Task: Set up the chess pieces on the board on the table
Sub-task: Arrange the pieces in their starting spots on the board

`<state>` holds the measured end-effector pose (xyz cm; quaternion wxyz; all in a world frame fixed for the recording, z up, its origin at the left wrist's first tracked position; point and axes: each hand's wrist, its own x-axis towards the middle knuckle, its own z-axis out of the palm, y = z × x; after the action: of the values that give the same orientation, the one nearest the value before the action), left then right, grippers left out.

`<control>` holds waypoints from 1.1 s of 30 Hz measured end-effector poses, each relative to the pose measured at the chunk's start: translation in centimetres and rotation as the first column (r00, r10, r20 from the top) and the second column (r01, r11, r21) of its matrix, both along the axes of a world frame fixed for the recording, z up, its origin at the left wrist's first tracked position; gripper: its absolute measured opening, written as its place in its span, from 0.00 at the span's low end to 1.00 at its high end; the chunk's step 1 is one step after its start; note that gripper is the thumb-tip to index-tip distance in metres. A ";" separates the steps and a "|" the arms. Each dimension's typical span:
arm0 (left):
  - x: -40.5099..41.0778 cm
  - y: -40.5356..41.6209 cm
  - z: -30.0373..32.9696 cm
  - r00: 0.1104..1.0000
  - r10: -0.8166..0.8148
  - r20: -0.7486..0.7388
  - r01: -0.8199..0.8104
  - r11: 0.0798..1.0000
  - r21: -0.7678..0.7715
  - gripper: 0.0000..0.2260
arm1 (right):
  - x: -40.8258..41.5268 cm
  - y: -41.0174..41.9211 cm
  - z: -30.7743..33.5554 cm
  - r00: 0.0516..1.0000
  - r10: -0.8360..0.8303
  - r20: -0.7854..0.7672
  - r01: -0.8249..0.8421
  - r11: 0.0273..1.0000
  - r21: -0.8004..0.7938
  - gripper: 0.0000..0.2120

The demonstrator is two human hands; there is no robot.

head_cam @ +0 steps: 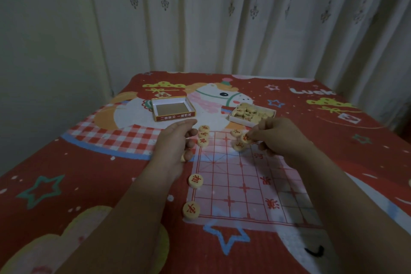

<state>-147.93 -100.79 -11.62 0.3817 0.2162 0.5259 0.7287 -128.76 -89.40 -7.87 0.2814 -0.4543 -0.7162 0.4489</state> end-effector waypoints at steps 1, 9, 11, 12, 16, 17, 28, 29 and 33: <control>0.0 0.0 0.0 1.000 0.000 -0.001 0.000 1.000 -0.001 0.07 | -0.2 -0.1 0.0 1.000 0.000 0.018 -0.001 1.000 0.014 0.04; 0.0 -0.1 0.1 0.999 0.011 0.031 -0.010 1.000 -0.017 0.08 | -5.3 1.8 -0.6 0.967 -0.015 0.253 -0.039 0.977 0.210 0.07; 0.0 -0.1 0.2 0.998 0.011 0.057 -0.010 1.000 -0.021 0.08 | -6.4 2.2 -1.1 0.941 -0.018 0.339 -0.073 0.964 0.254 0.07; 0.0 -0.1 0.2 0.997 0.011 0.071 -0.009 1.000 -0.023 0.08 | -6.7 2.3 -1.3 0.929 -0.022 0.369 -0.083 0.960 0.268 0.08; 0.0 0.0 0.3 0.995 0.024 0.094 -0.021 0.999 -0.034 0.08 | -7.4 2.8 -2.2 0.908 -0.058 0.414 -0.086 0.943 0.320 0.09; 0.0 0.0 0.3 0.995 0.025 0.100 -0.022 0.999 -0.035 0.08 | -7.5 2.8 -2.4 0.905 -0.065 0.421 -0.090 0.937 0.338 0.09; -0.2 -0.3 0.6 0.925 0.008 0.379 -0.046 0.995 0.092 0.21 | -6.4 -3.1 -1.4 0.984 0.173 0.051 -0.179 0.891 0.417 0.05; -0.2 -0.3 0.6 0.922 -0.002 0.387 -0.040 0.994 0.100 0.22 | -6.5 -4.3 -1.4 0.963 0.264 0.058 -0.263 0.868 0.421 0.06; -0.3 -0.3 0.7 0.919 -0.029 0.393 -0.011 0.995 0.098 0.28 | -7.0 -7.7 -1.5 0.846 0.489 0.212 -0.528 0.717 0.454 0.12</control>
<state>-148.23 -101.08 -10.87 0.4718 0.0864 0.4009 0.7805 -135.77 -97.09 -9.36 0.2263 -0.1690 -0.9139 0.2915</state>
